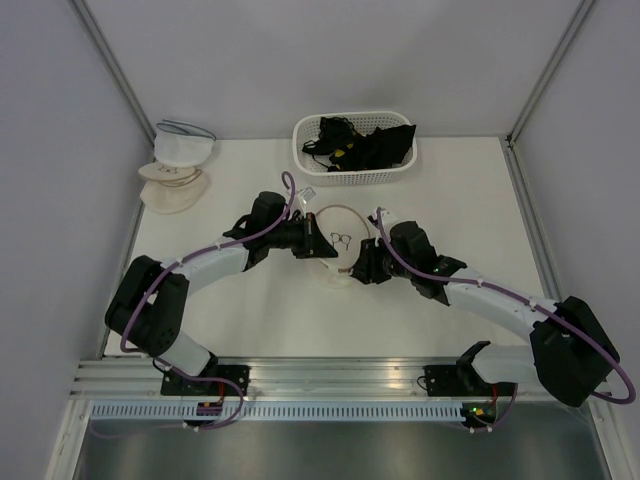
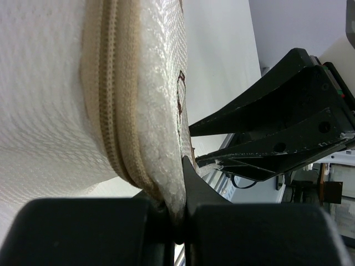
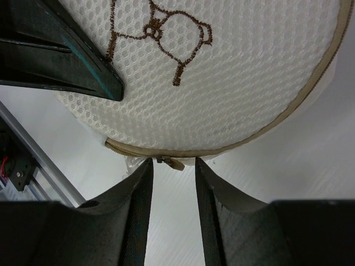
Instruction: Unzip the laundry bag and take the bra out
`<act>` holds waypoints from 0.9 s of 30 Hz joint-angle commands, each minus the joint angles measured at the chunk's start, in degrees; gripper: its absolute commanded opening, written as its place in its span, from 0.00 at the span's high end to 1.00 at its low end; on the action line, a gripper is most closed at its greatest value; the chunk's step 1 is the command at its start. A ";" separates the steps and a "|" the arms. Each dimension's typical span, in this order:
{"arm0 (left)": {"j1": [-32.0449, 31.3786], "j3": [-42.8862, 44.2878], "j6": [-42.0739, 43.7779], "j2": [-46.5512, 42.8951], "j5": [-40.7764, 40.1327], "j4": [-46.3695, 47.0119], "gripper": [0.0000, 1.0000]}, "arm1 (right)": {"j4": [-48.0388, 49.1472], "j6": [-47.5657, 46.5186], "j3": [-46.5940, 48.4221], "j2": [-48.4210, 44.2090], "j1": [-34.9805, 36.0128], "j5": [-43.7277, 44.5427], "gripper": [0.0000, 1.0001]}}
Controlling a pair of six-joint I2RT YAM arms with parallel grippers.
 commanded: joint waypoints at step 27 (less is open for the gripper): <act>0.09 1.85 1.74 0.33 3.29 -0.41 0.98 | -21.46 0.18 8.11 2.17 0.71 29.62 1.00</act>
